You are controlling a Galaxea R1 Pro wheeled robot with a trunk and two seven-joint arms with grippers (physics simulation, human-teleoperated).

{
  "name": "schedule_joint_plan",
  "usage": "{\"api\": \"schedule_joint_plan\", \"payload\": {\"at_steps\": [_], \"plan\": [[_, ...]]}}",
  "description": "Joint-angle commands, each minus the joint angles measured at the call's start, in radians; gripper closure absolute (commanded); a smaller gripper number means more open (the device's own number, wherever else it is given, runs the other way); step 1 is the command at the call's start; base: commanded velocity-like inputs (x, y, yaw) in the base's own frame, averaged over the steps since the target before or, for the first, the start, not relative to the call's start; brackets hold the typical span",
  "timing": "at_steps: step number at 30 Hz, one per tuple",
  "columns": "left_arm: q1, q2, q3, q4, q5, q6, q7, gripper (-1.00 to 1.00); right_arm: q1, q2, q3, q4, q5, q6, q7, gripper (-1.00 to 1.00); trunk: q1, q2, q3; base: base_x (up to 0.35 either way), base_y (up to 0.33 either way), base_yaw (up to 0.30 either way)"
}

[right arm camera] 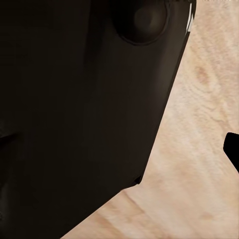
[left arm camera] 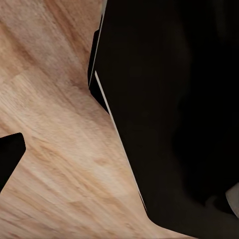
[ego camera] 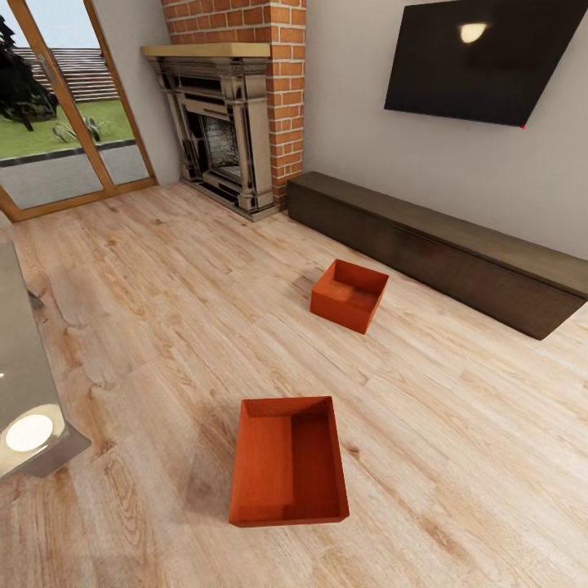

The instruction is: Move the two storage containers from the living room to the garage. In the garage, place one container on the floor and stack the other container on top of it (either order is fine).

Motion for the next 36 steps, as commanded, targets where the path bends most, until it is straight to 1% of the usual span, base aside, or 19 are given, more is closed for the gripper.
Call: {"api": "schedule_joint_plan", "payload": {"at_steps": [1, 8, 9, 12, 13, 16, 19, 20, 21, 22, 23, 24, 25, 28, 29, 30, 32, 33, 36], "plan": [[0.0, 0.0, 0.005, 0.0, 0.001, -0.002, 0.001, -1.0, -0.001, 0.0, 0.009, 0.003, -0.007, -0.006, -0.001, -1.0, 0.0, 0.0, -0.001, 0.0, 0.0, 0.0], [0.0, 0.0, 0.005, 0.0, 0.001, -0.002, 0.0, -1.0, -0.001, 0.0, 0.011, 0.003, -0.006, -0.003, -0.001, -1.0, 0.0, 0.0, -0.001, 0.0, 0.0, 0.0], [0.0, -0.001, -0.001, -0.004, -0.003, -0.002, 0.0, -1.0, -0.001, 0.002, 0.011, 0.003, -0.007, 0.001, -0.001, -1.0, 0.0, 0.0, -0.001, 0.0, 0.0, 0.0], [0.0, -0.002, -0.003, -0.018, -0.006, -0.002, 0.0, -1.0, -0.001, 0.003, 0.006, 0.001, -0.009, 0.003, -0.001, -1.0, 0.0, 0.0, -0.001, 0.0, 0.0, 0.0], [0.0, -0.001, -0.004, -0.093, -0.004, 0.003, 0.0, -1.0, -0.004, 0.002, 0.002, -0.025, -0.014, 0.009, 0.002, -1.0, 0.0, 0.0, -0.001, 0.0, 0.0, 0.0], [0.0, 0.002, -0.003, -0.179, -0.003, 0.013, 0.002, -1.0, -0.005, 0.002, 0.001, -0.128, -0.014, 0.054, 0.004, -1.0, 0.0, 0.0, -0.001, 0.0, 0.0, 0.0], [0.0, 0.015, -0.003, -0.305, -0.002, 0.042, 0.017, -1.0, -0.002, 0.003, -0.003, -0.29, -0.018, 0.175, -0.006, -1.0, 0.0, 0.0, -0.001, 0.0, 0.0, 0.0], [0.0, 0.017, -0.003, -0.326, -0.002, 0.051, 0.02, -1.0, -0.001, 0.003, -0.004, -0.313, -0.019, 0.195, -0.008, -1.0, 0.0, 0.0, -0.001, 0.0, 0.0, 0.0], [-0.001, 0.021, -0.003, -0.387, -0.002, 0.086, 0.031, -1.0, 0.0, 0.005, -0.009, -0.365, -0.021, 0.245, -0.015, -1.0, 0.0, 0.0, -0.001, 0.0, 0.0, 0.0], [-0.001, 0.022, -0.003, -0.424, -0.002, 0.112, 0.038, -1.0, -0.001, 0.006, -0.015, -0.386, -0.023, 0.269, -0.018, -1.0, 0.0, 0.0, -0.001, 0.0, 0.0, 0.0], [-0.002, 0.023, -0.002, -0.47, -0.002, 0.148, 0.044, -1.0, -0.017, 0.007, -0.033, -0.406, -0.023, 0.289, -0.021, -1.0, 0.0, 0.0, -0.001, 0.0, 0.0, 0.0], [-0.005, 0.023, -0.002, -0.493, -0.003, 0.166, 0.047, -1.0, -0.037, 0.007, -0.045, -0.414, -0.024, 0.297, -0.022, -1.0, 0.0, 0.0, -0.001, 0.0, 0.0, 0.0], [-0.017, 0.023, -0.002, -0.517, -0.003, 0.182, 0.05, -1.0, -0.075, 0.009, -0.063, -0.42, -0.025, 0.304, -0.025, -1.0, 0.0, 0.0, -0.001, 0.0, 0.0, 0.0], [-0.06, 0.023, -0.002, -0.544, -0.005, 0.196, 0.056, -1.0, -0.144, 0.01, -0.093, -0.424, -0.025, 0.31, -0.028, -1.0, 0.0, 0.0, -0.001, 0.0, 0.0, 0.0], [-0.079, 0.023, -0.002, -0.551, -0.007, 0.199, 0.067, -1.0, -0.173, 0.011, -0.103, -0.424, -0.026, 0.313, -0.032, -1.0, 0.0, 0.0, -0.001, 0.0, 0.0, 0.0], [-0.088, 0.023, -0.002, -0.555, -0.008, 0.2, 0.077, -1.0, -0.187, 0.011, -0.107, -0.424, -0.026, 0.314, -0.035, -1.0, 0.0, 0.0, -0.001, 0.0, 0.0, 0.0], [-0.148, 0.024, -0.002, -0.607, -0.013, 0.205, 0.199, -1.0, -0.306, 0.015, -0.126, -0.425, -0.026, 0.33, -0.08, -1.0, 0.0, 0.0, -0.001, 0.0, 0.0, 0.0], [-0.155, 0.024, -0.002, -0.616, -0.013, 0.206, 0.213, -1.0, -0.323, 0.016, -0.127, -0.425, -0.027, 0.333, -0.089, -1.0, 0.0, 0.0, -0.001, 0.0, 0.0, 0.0], [-0.207, 0.024, -0.002, -0.681, -0.013, 0.227, 0.252, -1.0, -0.425, 0.021, -0.131, -0.423, -0.029, 0.352, -0.143, -1.0, 0.0, 0.0, -0.001, 0.0, 0.0, 0.0]]}}
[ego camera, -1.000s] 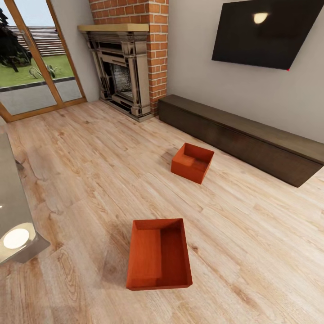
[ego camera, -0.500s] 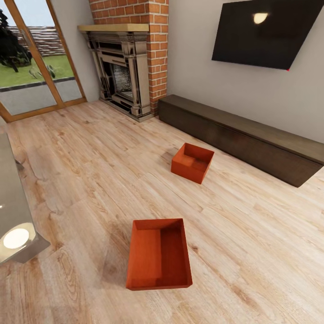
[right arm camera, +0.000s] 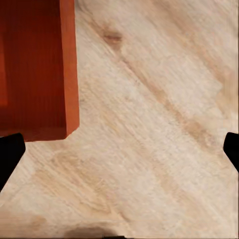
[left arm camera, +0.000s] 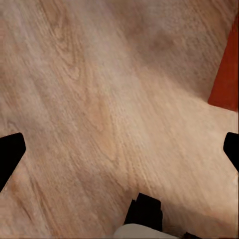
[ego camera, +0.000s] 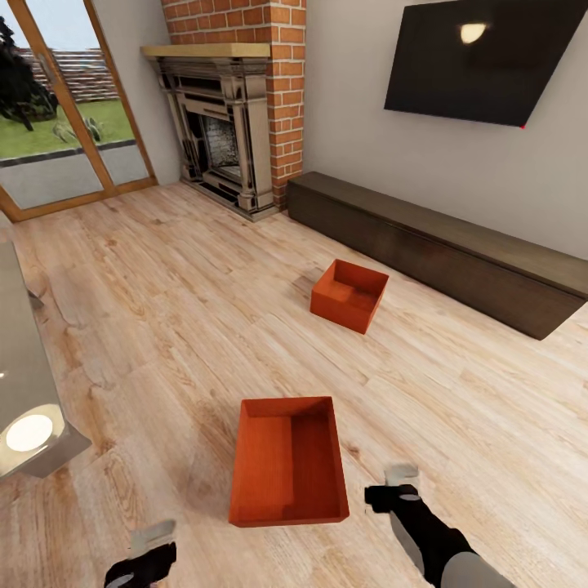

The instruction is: Move the two storage containers from the living room to the garage. In the garage, place one container on the floor and stack the other container on top of it (either order is fine).

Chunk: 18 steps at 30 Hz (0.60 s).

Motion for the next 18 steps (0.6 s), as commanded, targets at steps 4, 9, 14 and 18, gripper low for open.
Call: {"api": "schedule_joint_plan", "payload": {"at_steps": [4, 9, 14, 18], "plan": [[-0.09, -0.003, -0.001, -0.037, 0.013, 0.114, 0.011, -1.0, -0.099, 0.006, 0.007, 0.002, -0.013, 0.02, -0.044, -1.0, 0.0, 0.0, -0.001, 0.0, 0.0, 0.0], [-0.206, -0.005, -0.003, -0.033, 0.014, 0.179, 0.009, -1.0, -0.177, 0.054, 0.007, 0.01, -0.039, 0.02, -0.053, -1.0, 0.0, 0.0, -0.001, 0.0, 0.0, 0.0], [-0.367, -0.011, -0.006, 0.047, 0.015, 0.201, 0.003, -1.0, -0.237, 0.085, 0.007, 0.066, -0.055, 0.013, -0.055, -1.0, 0.0, 0.0, -0.001, 0.0, 0.0, 0.0], [-0.482, -0.079, -0.027, 0.245, 0.003, 0.183, -0.01, -1.0, -0.247, 0.093, 0.007, 0.093, -0.058, -0.051, -0.049, -1.0, 0.0, 0.0, -0.001, 0.0, 0.0, 0.0]]}}
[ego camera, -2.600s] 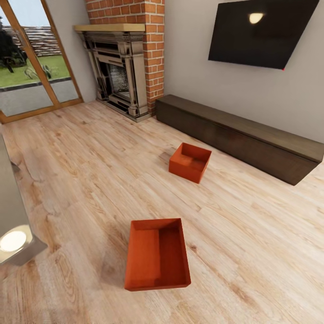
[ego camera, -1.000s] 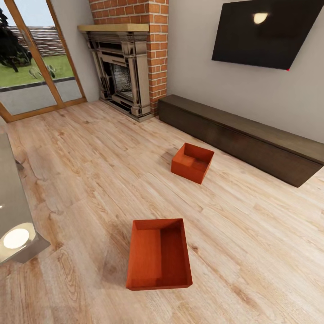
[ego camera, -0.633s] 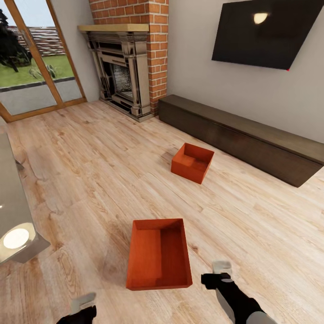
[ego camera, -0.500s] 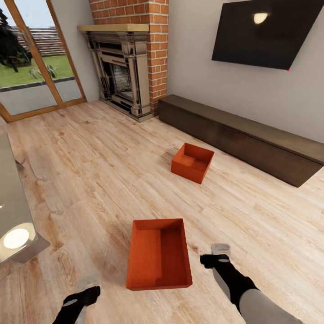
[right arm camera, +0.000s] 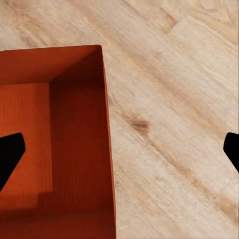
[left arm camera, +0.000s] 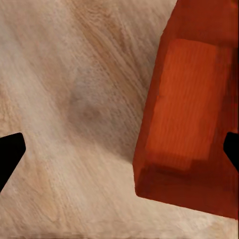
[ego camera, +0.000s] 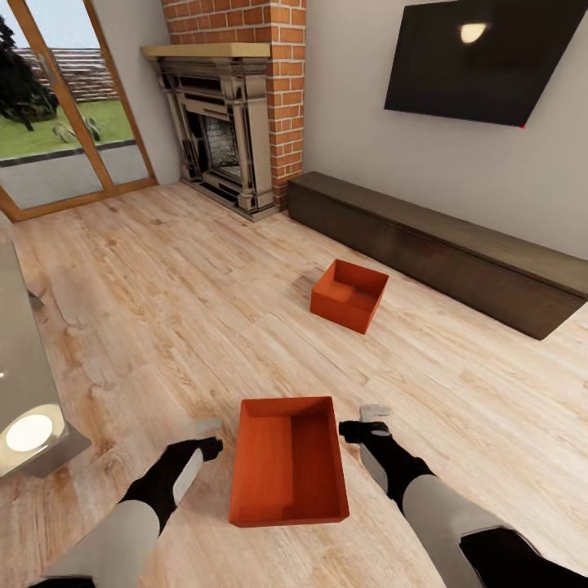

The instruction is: Move the two storage containers from the living room to the garage. In the garage, place one container on the floor and stack the other container on top of it (either order is fine).

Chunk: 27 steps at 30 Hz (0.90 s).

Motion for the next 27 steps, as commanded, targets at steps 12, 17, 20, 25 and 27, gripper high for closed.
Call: {"api": "schedule_joint_plan", "payload": {"at_steps": [12, 17, 20, 25, 27], "plan": [[-0.034, -0.073, -0.063, 0.202, -0.07, -0.157, 0.0, -1.0, 0.001, 0.027, 0.014, 0.229, 0.002, -0.194, 0.001, -1.0, 0.0, 0.0, -0.001, 0.0, 0.0, 0.0], [-0.034, -0.074, -0.062, 0.197, -0.07, -0.197, 0.0, -1.0, 0.001, 0.029, 0.015, 0.266, 0.002, -0.193, 0.006, -1.0, 0.0, 0.0, -0.001, 0.0, 0.0, 0.0], [-0.034, -0.078, -0.06, 0.198, -0.07, -0.243, 0.0, -1.0, 0.001, 0.029, 0.016, 0.279, 0.002, -0.193, 0.009, -1.0, 0.0, 0.0, -0.001, 0.0, 0.0, 0.0], [-0.034, -0.09, -0.059, 0.198, -0.071, -0.255, 0.0, -1.0, 0.001, 0.025, 0.016, 0.281, 0.002, -0.193, 0.017, -1.0, 0.0, 0.0, -0.001, 0.0, 0.0, 0.0], [-0.034, -0.093, -0.059, 0.198, -0.071, -0.256, 0.0, -1.0, 0.001, 0.024, 0.016, 0.282, 0.002, -0.193, 0.019, -1.0, 0.0, 0.0, -0.001, 0.0, 0.0, 0.0]]}}
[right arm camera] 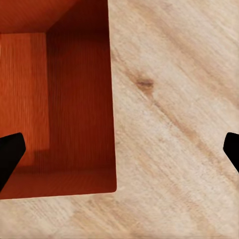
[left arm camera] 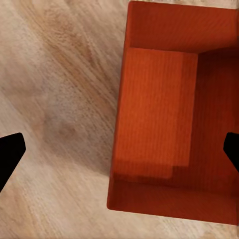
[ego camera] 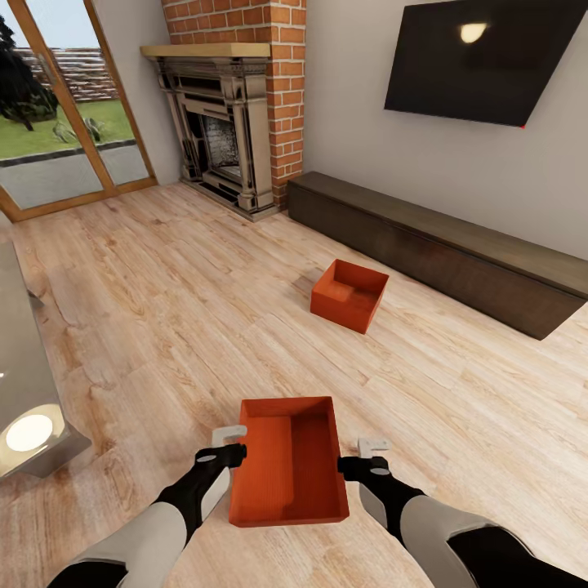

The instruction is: Move the two storage containers from the living room to the garage. In the garage, place one container on the floor and stack the other container on top of it (either order is fine).

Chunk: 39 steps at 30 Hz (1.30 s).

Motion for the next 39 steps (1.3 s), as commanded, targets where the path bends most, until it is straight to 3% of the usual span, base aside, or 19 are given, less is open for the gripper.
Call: {"api": "schedule_joint_plan", "payload": {"at_steps": [1, 39], "plan": [[0.0, -0.002, -0.003, -0.002, 0.01, 0.003, 0.005, -1.0, -0.001, 0.0, 0.009, 0.001, -0.011, -0.004, -0.001, -1.0, 0.0, 0.0, -0.001, 0.0, 0.0, 0.0], [0.0, -0.003, -0.005, 0.019, 0.006, 0.005, 0.025, -1.0, -0.001, 0.006, 0.01, 0.002, -0.009, -0.005, -0.001, -1.0, 0.004, -0.007, -0.004, 0.0, 0.0, 0.0]]}}
